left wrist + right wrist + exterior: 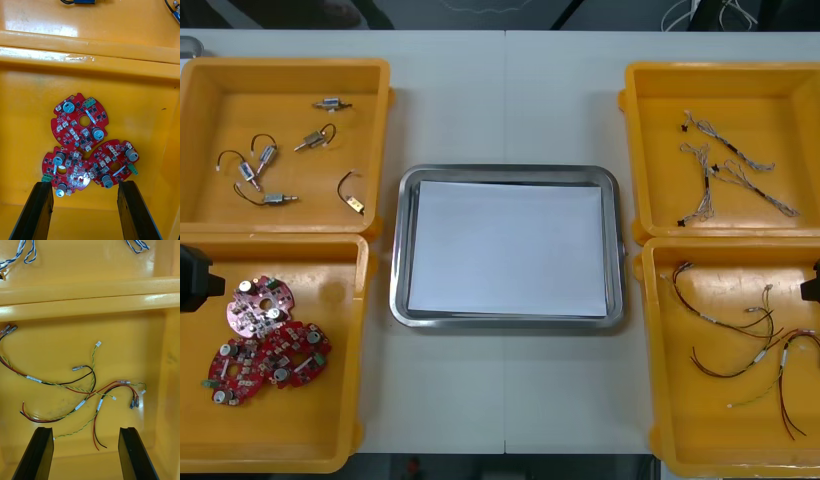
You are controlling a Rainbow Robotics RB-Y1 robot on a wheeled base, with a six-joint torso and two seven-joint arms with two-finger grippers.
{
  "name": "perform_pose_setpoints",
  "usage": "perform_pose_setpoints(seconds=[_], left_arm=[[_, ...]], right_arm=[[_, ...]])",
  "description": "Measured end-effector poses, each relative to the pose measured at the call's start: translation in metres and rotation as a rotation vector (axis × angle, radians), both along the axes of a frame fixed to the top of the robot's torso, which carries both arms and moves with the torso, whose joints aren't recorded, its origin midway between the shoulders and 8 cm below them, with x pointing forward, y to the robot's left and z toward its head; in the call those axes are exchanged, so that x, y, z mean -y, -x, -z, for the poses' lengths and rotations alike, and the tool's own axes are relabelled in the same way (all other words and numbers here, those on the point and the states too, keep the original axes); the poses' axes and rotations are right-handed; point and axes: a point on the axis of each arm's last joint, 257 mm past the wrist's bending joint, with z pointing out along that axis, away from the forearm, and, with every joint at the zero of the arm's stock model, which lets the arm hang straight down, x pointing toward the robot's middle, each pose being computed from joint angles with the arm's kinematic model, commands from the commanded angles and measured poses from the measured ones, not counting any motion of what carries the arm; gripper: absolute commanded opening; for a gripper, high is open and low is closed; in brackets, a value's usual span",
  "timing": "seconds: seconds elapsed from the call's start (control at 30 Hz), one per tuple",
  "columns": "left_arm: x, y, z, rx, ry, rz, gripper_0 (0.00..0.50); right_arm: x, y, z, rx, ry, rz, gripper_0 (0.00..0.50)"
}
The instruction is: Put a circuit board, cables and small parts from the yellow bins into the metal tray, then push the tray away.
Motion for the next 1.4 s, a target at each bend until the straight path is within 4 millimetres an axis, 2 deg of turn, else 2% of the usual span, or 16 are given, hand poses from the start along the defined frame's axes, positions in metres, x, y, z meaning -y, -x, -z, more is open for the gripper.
perform_pose_setpoints(seconds=[1.4], left_arm=[[0.0,0.0,0.0,0.0,0.0,0.0,0.5]], right_arm=[[0.0,0.0,0.0,0.0,0.0,0.0,0.5]])
